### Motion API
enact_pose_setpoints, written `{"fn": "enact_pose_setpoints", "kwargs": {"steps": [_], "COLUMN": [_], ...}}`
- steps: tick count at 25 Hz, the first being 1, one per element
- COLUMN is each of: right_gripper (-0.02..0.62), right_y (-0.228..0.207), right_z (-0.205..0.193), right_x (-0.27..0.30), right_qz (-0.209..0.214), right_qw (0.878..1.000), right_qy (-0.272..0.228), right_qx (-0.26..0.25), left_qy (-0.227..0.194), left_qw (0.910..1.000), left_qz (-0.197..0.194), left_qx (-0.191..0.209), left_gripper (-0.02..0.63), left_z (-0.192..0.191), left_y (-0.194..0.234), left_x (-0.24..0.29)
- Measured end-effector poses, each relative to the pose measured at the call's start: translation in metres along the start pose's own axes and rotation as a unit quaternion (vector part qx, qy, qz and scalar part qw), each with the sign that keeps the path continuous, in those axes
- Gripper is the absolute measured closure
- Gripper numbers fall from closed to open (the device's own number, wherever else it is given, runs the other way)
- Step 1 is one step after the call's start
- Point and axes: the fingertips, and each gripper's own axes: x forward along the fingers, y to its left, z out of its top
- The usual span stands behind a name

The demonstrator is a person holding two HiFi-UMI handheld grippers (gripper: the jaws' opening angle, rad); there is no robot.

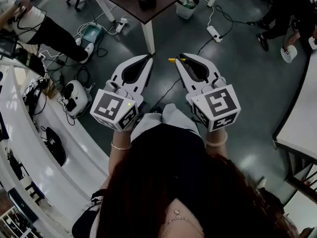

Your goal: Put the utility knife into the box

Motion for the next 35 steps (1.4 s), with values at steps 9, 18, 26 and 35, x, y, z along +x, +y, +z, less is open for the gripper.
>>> {"fn": "enact_pose_setpoints", "kwargs": {"steps": [9,18,26,35], "right_gripper": [0.545,0.545,0.545,0.545], "right_y": [-0.005,-0.027,-0.058,-0.092], "right_z": [-0.002,-0.003,0.003,0.008], "right_x": [-0.004,-0.001,0.030,0.116], "right_qz": [0.008,0.030,0.057,0.063], "right_qw": [1.000,0.999,0.998,0.998], "right_qy": [-0.007,-0.020,-0.028,-0.023], "right_qx": [0.012,0.016,0.018,0.016], "left_qy": [0.003,-0.008,-0.004,-0.011], "left_qw": [1.0000,0.9997,0.9985,0.9982], "left_qz": [0.002,0.018,0.048,0.052], "left_qx": [-0.004,-0.012,-0.024,-0.027], "left_gripper": [0.606,0.606,0.606,0.606], "left_z": [-0.004,-0.004,-0.006,-0.007], "left_y": [-0.004,-0.005,0.019,0.100], "left_x": [0.006,0.026,0.050,0.096]}}
